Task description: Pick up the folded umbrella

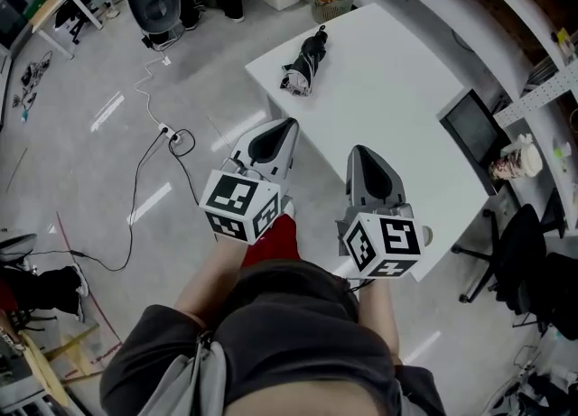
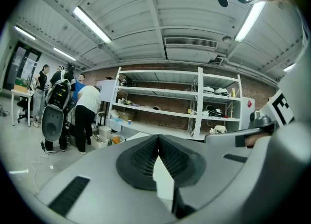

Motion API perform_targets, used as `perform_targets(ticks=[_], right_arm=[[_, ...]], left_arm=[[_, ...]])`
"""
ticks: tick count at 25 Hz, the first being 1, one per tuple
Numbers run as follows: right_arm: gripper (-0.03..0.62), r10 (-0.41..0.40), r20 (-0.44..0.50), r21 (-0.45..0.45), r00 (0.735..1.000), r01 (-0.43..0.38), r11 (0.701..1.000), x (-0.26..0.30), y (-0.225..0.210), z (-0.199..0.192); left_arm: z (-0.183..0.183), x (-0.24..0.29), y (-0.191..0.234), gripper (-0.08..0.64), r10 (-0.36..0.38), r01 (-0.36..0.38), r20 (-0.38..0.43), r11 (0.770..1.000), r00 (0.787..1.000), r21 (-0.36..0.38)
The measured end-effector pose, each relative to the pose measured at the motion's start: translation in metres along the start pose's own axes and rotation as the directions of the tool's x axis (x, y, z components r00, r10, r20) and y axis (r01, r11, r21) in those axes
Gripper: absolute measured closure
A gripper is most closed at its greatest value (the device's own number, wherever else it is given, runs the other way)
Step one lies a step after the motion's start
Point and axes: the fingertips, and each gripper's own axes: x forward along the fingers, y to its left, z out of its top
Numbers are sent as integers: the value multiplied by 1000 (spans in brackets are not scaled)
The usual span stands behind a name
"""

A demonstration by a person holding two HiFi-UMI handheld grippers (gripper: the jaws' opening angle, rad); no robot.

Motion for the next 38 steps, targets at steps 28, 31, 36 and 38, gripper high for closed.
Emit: perform_targets(ticks=[28,31,36,38], right_arm=[[574,-53,-49,-24,997,52,998,165,11,25],[574,-59,-51,-24,997,57,998,172,10,25],[574,-70,-60,-23,996,69,997,178,9,21],[574,-77,-63,-21,995,76,997,178,7,22]], left_arm=[[8,104,144,543,-15,14,-88,1000,996,-17],[9,110,148,541,-21,20,-92,1000,996,-12],[4,118,152,513,-39,39,-114,999,993,-9],[2,123,153,502,-44,43,-128,999,991,-10]])
